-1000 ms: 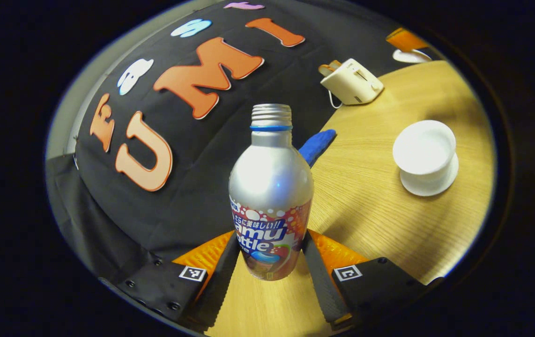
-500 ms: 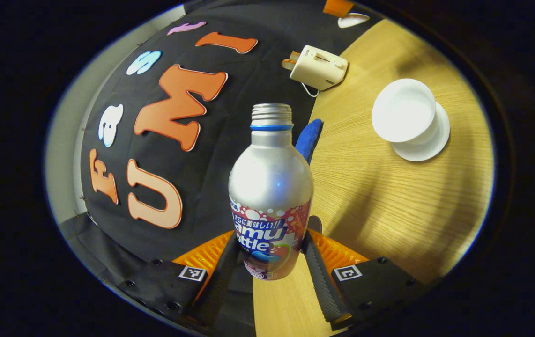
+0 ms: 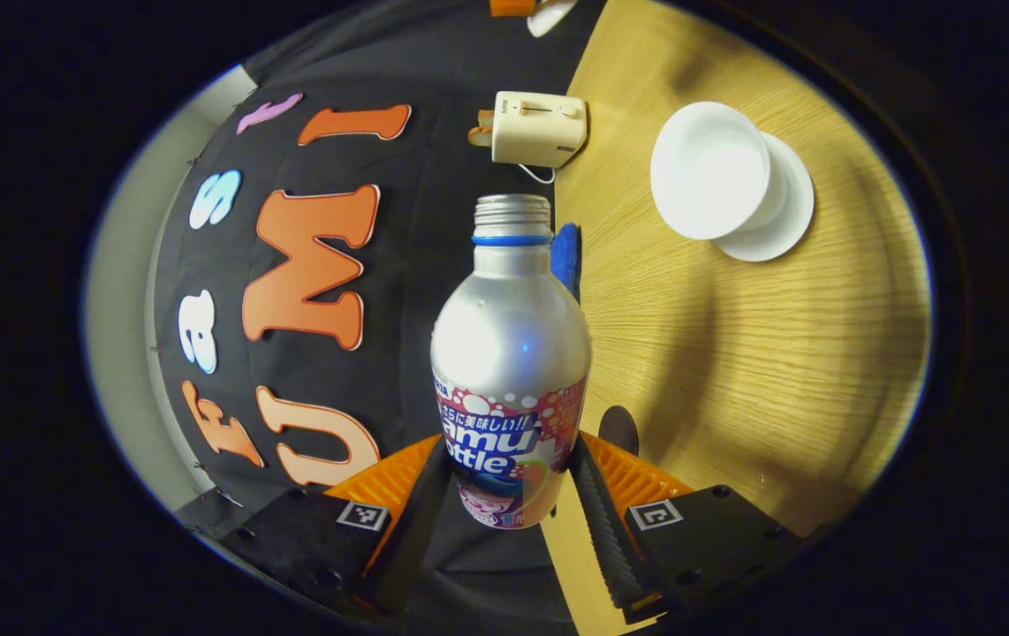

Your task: Open the teacup lid with one hand, grasp the water bottle and pour water into the teacup with the other hand; after pouring, place the water bottle on the coaster and then close the teacup lid.

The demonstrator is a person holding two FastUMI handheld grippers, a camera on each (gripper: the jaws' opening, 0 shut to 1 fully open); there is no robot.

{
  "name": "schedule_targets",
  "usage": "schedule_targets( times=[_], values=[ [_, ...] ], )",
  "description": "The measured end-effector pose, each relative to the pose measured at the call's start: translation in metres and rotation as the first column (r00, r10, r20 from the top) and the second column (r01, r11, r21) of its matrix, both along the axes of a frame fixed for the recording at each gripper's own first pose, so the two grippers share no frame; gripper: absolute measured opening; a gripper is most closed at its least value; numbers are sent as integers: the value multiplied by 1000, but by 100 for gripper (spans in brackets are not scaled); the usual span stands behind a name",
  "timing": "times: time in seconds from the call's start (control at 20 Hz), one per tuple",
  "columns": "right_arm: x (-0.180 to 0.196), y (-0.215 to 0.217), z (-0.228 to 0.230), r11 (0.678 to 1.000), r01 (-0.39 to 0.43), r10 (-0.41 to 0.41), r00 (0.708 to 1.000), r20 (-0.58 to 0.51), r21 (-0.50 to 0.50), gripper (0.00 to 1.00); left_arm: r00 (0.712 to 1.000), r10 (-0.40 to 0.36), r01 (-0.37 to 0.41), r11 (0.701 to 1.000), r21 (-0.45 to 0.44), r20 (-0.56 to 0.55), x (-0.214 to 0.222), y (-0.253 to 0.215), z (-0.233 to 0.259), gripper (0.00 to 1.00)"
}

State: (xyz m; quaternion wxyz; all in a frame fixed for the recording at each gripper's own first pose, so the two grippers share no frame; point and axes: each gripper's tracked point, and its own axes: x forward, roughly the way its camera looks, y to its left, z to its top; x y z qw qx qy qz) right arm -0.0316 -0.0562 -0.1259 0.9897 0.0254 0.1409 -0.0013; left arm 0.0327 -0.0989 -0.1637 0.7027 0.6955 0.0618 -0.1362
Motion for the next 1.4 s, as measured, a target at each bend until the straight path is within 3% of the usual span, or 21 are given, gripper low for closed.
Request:
schedule_targets(
  times=[0.05, 0.65, 1.4],
  values=[
    [0, 1, 0, 1000, -4, 4, 1000, -1, 0, 23, 1000, -12, 12, 1000, 23, 4, -2, -1, 1, 81],
    [-2, -6, -1, 1000, 9, -9, 1000, -4, 16, 23, 991, -126, 113, 973, 202, 53, 5, -20, 21, 84],
    [-5, -5, -1, 1000, 2, -2, 1000, 0, 25, 23, 977, -194, 154, 929, 337, 85, 1, -31, 36, 84]
  ],
)
